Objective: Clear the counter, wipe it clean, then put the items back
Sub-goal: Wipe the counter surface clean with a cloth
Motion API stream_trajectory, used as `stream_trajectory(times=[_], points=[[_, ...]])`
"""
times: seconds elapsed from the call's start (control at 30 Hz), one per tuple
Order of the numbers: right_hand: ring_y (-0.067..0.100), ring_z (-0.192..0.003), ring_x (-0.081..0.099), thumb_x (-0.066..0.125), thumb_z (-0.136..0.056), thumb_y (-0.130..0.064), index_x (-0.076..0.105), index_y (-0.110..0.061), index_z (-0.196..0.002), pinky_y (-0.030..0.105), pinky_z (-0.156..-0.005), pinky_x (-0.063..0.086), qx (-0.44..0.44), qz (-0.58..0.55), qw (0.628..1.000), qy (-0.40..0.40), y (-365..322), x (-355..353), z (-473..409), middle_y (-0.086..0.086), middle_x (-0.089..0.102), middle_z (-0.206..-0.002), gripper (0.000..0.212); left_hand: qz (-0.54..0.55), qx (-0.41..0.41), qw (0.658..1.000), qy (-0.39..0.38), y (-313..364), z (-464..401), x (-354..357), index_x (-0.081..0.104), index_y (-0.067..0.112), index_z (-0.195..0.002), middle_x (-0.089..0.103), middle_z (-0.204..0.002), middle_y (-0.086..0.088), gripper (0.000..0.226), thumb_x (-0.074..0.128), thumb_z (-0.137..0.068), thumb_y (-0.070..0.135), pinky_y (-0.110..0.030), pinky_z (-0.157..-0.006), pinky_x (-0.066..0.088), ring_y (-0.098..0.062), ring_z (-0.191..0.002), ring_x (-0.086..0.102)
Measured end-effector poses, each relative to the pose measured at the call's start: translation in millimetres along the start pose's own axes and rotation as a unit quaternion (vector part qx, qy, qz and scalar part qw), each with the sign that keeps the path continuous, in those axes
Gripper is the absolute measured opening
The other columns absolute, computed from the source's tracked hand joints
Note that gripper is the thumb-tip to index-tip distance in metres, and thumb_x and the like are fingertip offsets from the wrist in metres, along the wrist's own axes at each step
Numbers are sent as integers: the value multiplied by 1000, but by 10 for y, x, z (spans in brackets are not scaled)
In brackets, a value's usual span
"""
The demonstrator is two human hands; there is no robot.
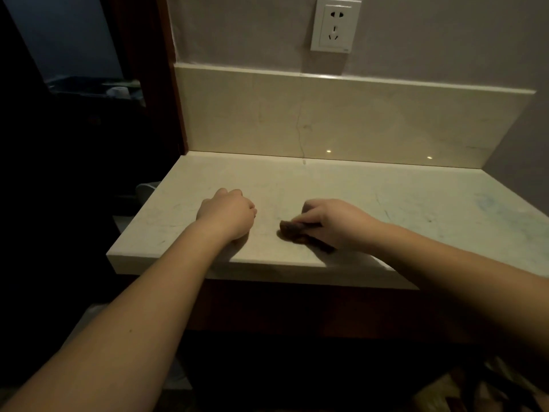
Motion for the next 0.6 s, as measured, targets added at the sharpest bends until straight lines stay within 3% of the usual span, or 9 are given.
stream_trajectory(times=[0.17, 0.27, 0.37, 0.5, 0.6], points=[[6, -75, 51, 37, -89, -58, 66, -39, -117, 23, -62, 40, 0, -7, 1000, -8, -28, -35, 568, -12, 54, -96, 44, 16, 12, 1000, -7, -19, 17, -19, 64, 29, -115, 51, -111, -1, 36, 31, -103, 27, -41, -87, 41, -25, -111, 42], [10, -78, 56, 49, -94, -42, 66, -38, -118, 24, -64, 40, 10, 9, 1000, -22, 11, -38, 569, -13, 53, -95, 29, 7, 19, 1000, 1, -6, 34, -1, 64, 26, -114, 53, -117, -2, 36, 30, -103, 32, -42, -90, 39, -25, -113, 42], [16, -87, 58, 51, -95, -36, 67, -33, -118, 29, -69, 44, 12, 39, 999, -13, -52, -56, 377, -5, 59, -103, 28, 18, 12, 1000, 12, -19, 22, -8, 68, 25, -109, 54, -117, -2, 40, 32, -101, 40, -42, -91, 40, -24, -112, 44], [19, -90, 57, 47, -95, -42, 67, -34, -117, 31, -68, 44, 26, 35, 999, 20, -110, -17, 245, -3, 58, -103, 30, 16, 2, 1000, 13, -7, 42, 19, 68, 26, -107, 55, -116, -1, 40, 34, -100, 46, -40, -88, 41, -22, -108, 45], [15, -86, 56, 36, -92, -60, 65, -39, -116, 30, -64, 44, -1, 25, 1000, 10, -97, 2, 430, -7, 57, -100, 43, 1, 8, 1000, 10, 12, 55, 27, 66, 26, -109, 54, -119, -1, 42, 33, -99, 51, -39, -87, 41, -21, -110, 44]])
Point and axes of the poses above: each hand's wrist, its own z-axis away from the middle knuckle, its own x-axis out of the palm, y = z × x, the point moved 4 cm from there along -z, towards the middle knuckle
